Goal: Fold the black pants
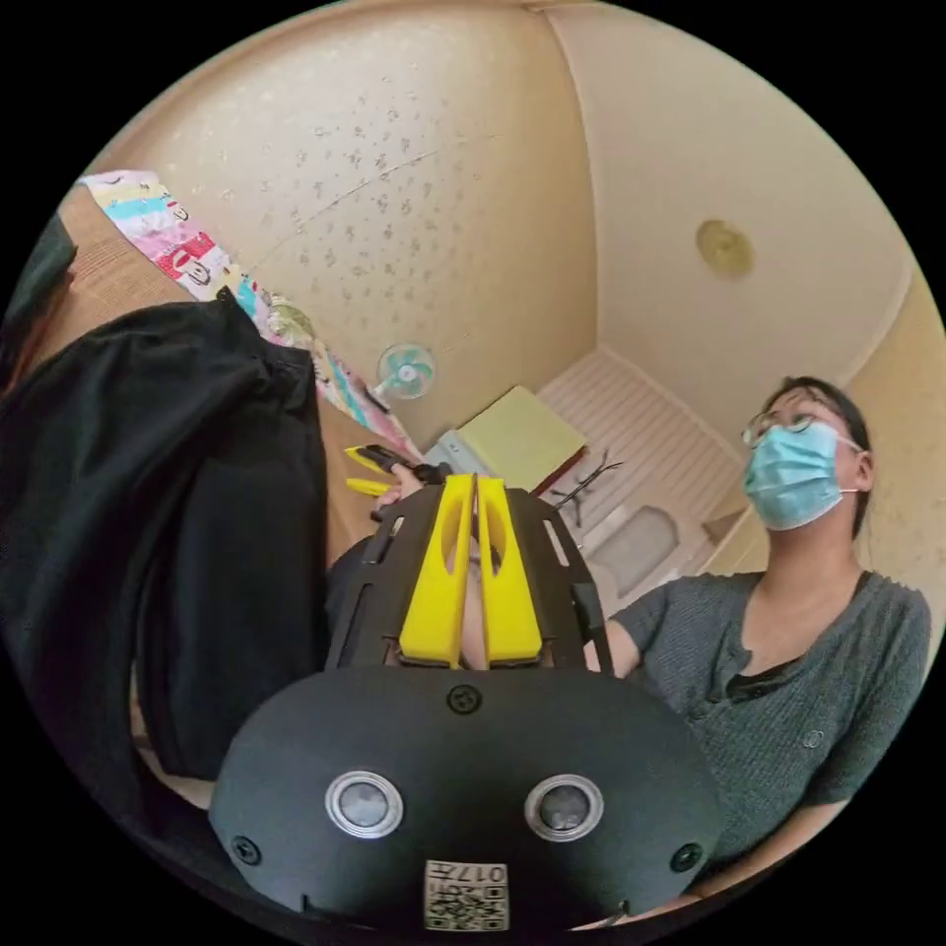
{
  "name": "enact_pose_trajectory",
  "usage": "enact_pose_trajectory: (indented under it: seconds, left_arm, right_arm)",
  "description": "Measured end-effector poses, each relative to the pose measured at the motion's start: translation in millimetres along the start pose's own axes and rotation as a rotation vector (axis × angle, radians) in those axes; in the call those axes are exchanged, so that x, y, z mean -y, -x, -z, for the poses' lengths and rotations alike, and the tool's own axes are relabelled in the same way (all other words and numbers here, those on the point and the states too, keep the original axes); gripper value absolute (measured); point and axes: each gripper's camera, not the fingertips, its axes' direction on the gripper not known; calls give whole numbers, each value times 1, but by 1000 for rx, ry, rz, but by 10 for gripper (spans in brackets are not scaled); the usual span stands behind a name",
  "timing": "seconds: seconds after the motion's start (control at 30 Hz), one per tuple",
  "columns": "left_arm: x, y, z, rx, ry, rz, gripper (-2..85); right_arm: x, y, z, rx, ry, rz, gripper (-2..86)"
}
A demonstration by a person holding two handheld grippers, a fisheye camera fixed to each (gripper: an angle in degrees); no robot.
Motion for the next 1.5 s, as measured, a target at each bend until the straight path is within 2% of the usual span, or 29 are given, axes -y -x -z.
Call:
enact_pose_trajectory:
  seconds: [0.03,0.1,0.13,0.2,0.3,0.4,0.53,0.63,0.67,0.73,0.8,0.83,0.9,0.97,1.03,1.1,1.2,1.33,1.43,1.5]
  left_arm:
    - [-2,-2,-8,127,59,-11,2]
    - [-23,-3,-43,613,270,-52,31]
    - [-31,-1,-52,700,313,-71,44]
    - [-66,19,-87,937,488,-102,125]
    - [-102,49,-107,1118,570,-21,199]
    - [-124,63,-120,1102,530,8,209]
    - [-133,71,-153,1210,571,-75,197]
    - [-123,73,-151,1121,618,-123,81]
    - [-115,77,-140,1036,590,-71,25]
    - [-101,86,-120,877,537,56,13]
    - [-72,67,-86,557,339,38,3]
    - [-64,60,-76,483,272,17,1]
    - [-28,46,-38,220,12,-26,-4]
    - [-4,52,-16,163,-93,-17,-2]
    - [12,65,5,314,-154,33,3]
    - [23,95,22,697,-136,207,25]
    - [10,120,21,1007,-89,357,63]
    - [-24,104,-3,1065,-144,272,94]
    - [-38,90,-38,1078,-105,166,118]
    - [-35,82,-72,1029,7,55,124]
  right_arm:
    - [-1,-1,0,44,1,-2,117]
    - [-4,0,6,136,-19,18,107]
    - [-6,1,11,177,-34,33,100]
    - [-7,1,19,208,-51,46,92]
    - [-5,3,28,220,-57,56,88]
    - [0,3,25,235,-16,51,86]
    - [5,6,25,248,17,50,83]
    - [10,4,33,236,4,46,82]
    - [11,3,36,233,-3,41,82]
    - [12,-6,50,249,-66,9,86]
    - [10,-16,64,294,-146,-22,89]
    - [9,-22,72,312,-190,-43,91]
    - [9,-27,80,321,-228,-58,95]
    - [13,-25,81,312,-218,-46,100]
    - [23,-17,72,248,-134,-27,110]
    - [33,-11,60,192,-38,-7,120]
    - [48,-3,28,131,173,21,132]
    - [50,4,-23,175,469,46,111]
    - [47,18,-37,229,560,116,66]
    - [46,27,-37,230,567,168,43]
